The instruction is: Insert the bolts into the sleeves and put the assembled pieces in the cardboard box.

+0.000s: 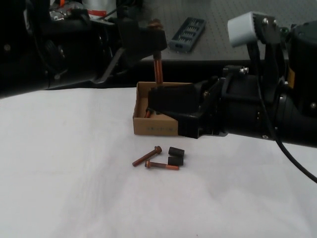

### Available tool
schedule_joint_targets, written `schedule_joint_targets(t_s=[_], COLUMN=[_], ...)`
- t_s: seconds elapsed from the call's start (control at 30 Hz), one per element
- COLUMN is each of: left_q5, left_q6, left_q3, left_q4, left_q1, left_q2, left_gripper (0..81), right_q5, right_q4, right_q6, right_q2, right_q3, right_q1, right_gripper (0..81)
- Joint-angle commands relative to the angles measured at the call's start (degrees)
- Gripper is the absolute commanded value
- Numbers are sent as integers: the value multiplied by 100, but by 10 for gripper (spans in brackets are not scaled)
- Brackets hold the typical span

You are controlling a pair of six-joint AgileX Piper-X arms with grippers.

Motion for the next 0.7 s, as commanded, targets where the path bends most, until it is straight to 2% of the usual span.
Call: schedule_joint_targets(t_s=[0.0, 0.67], left_q5=[70, 83], left_q6=[-79, -22], left_q3=[-28, -28], left_q4=[-158, -106], left_q1=[9, 9], left_q2=[-74, -74], left_gripper=[6, 6], right_q5=[-55, -80], right_q4=[-56, -346], right_q6=[-62, -143], right_q2=[-8, -8], right_q3=[-31, -31], right_q1=[-37, -275], right_gripper=[19, 19])
